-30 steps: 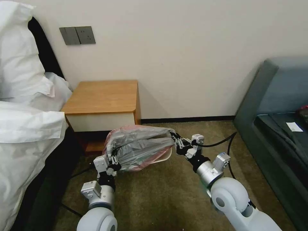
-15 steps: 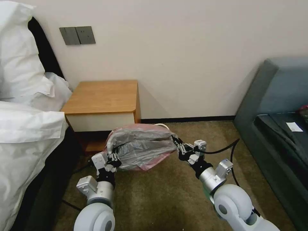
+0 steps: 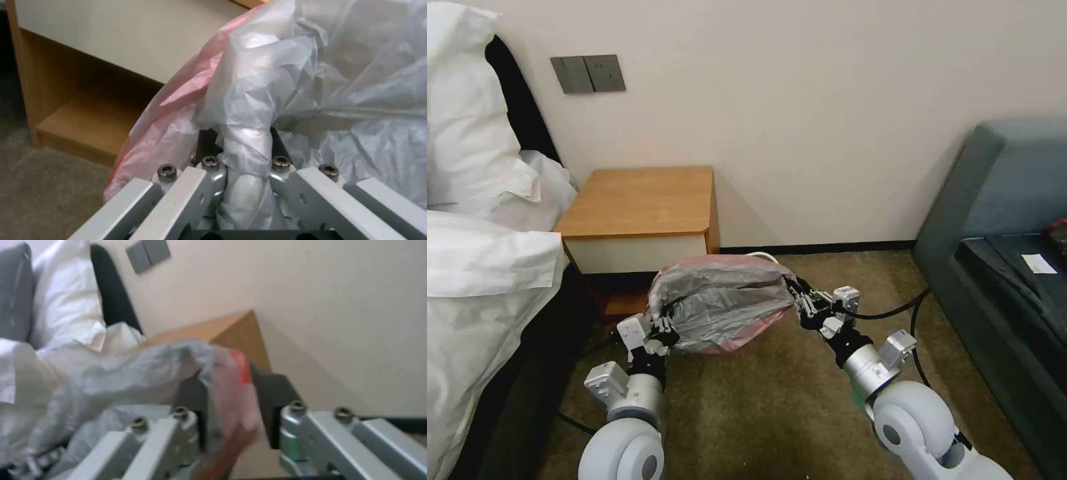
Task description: Pick up the garbage bag from the table and place it over the trash can.
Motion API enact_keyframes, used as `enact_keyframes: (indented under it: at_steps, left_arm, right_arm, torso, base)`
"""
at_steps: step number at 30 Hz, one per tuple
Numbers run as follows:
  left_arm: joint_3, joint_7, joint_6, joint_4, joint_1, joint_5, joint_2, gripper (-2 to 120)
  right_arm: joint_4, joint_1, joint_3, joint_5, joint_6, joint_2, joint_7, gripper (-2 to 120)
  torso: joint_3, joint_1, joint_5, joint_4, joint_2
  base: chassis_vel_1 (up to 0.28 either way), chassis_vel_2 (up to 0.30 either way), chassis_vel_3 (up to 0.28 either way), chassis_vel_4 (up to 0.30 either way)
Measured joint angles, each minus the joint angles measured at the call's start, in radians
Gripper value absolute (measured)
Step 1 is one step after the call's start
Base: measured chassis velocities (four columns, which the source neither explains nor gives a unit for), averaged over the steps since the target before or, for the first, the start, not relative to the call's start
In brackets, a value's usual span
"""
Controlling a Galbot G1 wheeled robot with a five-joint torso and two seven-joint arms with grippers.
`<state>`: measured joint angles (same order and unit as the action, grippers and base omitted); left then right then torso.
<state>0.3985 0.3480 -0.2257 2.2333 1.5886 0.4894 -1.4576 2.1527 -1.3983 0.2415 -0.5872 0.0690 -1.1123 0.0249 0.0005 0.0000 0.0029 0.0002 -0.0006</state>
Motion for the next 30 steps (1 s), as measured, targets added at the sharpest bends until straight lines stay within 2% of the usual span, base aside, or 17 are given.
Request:
enact_keyframes:
  at_steps: [3,6,8,11,12,14,16,18,21,24,28,30]
  left_arm:
    - [0.0,0.0,0.0,-0.009,-0.006,-0.006,0.004,5]
    - [0.002,0.0,0.0,-0.033,-0.017,-0.035,0.012,5]
    - [0.002,0.0,0.001,-0.036,-0.018,-0.041,0.013,5]
    - [-0.002,-0.003,0.008,-0.036,-0.015,-0.062,0.008,5]
    - [-0.002,-0.003,0.008,-0.036,-0.015,-0.062,0.008,5]
    - [-0.008,-0.007,0.015,-0.029,-0.003,-0.07,0.005,5]
    - [-0.008,-0.01,0.018,-0.025,0.0,-0.074,0.005,5]
    - [-0.008,-0.02,0.029,-0.022,0.01,-0.094,0.004,5]
    - [-0.007,-0.026,0.044,-0.022,0.014,-0.121,0.005,5]
    - [-0.008,-0.032,0.071,-0.031,0.015,-0.194,0.003,5]
    - [-0.01,-0.034,0.08,-0.032,0.017,-0.22,-0.001,5]
    - [-0.012,-0.034,0.081,-0.032,0.017,-0.222,-0.003,5]
  right_arm:
    - [0.016,-0.013,0.005,0.009,-0.013,-0.002,0.002,37]
    - [0.062,-0.04,0.014,0.034,-0.038,-0.002,0.007,55]
    - [0.073,-0.043,0.014,0.038,-0.042,-0.002,0.008,59]
    - [0.092,-0.036,0.012,0.05,-0.044,-0.001,0.011,73]
    - [0.092,-0.036,0.012,0.05,-0.044,-0.001,0.011,73]
    - [0.072,-0.016,0.009,0.057,-0.048,-0.003,0.011,84]
    - [0.067,-0.012,0.01,0.058,-0.049,-0.002,0.011,87]
    - [0.062,-0.002,0.01,0.063,-0.05,0.006,0.011,97]
    - [0.057,0.015,0.005,0.092,-0.042,0.027,0.009,100]
    - [0.046,0.057,-0.012,0.231,0.026,0.082,-0.02,100]
    - [0.037,0.096,-0.043,0.337,0.097,0.134,-0.058,100]
    - [0.024,0.107,-0.053,0.369,0.1,0.146,-0.06,100]
  torso:
    - [0.0,0.0,-0.0001,0.0002,0.0]
    - [0.0,0.0,-0.0001,0.0001,0.0]
    - [0.0,0.0,-0.0001,0.0001,0.0]
    - [0.0,0.0,0.0,0.0001,0.0]
    - [0.0,0.0,0.0,0.0001,0.0]
    - [0.0,0.0,0.0001,0.0002,0.0]
    - [0.0,0.0,0.0003,0.0001,0.0]
    - [0.0,0.0,0.0001,0.0001,0.0]
    - [0.0,0.0,0.0,0.0001,0.0]
    - [0.0,0.0,0.0001,0.0002,0.0]
    - [0.0,0.0,0.0,0.0002,0.0]
    - [0.0,0.0,0.0,0.0001,0.0]
  base:
    - [0.0,0.0,0.0,0.0]
    - [0.0,0.0,0.0,0.0]
    - [0.0,0.0,0.0,0.0]
    - [0.0,0.0,0.0,0.0]
    - [0.0,0.0,0.0,0.0]
    - [0.0,0.0,0.0,0.0]
    - [0.0,0.0,0.0,0.0]
    - [0.0,0.0,0.0,0.0]
    - [0.0,0.0,0.0,0.0]
    - [0.0,0.0,0.0,0.0]
    - [0.0,0.0,0.0,0.0]
    - [0.0,0.0,0.0,0.0]
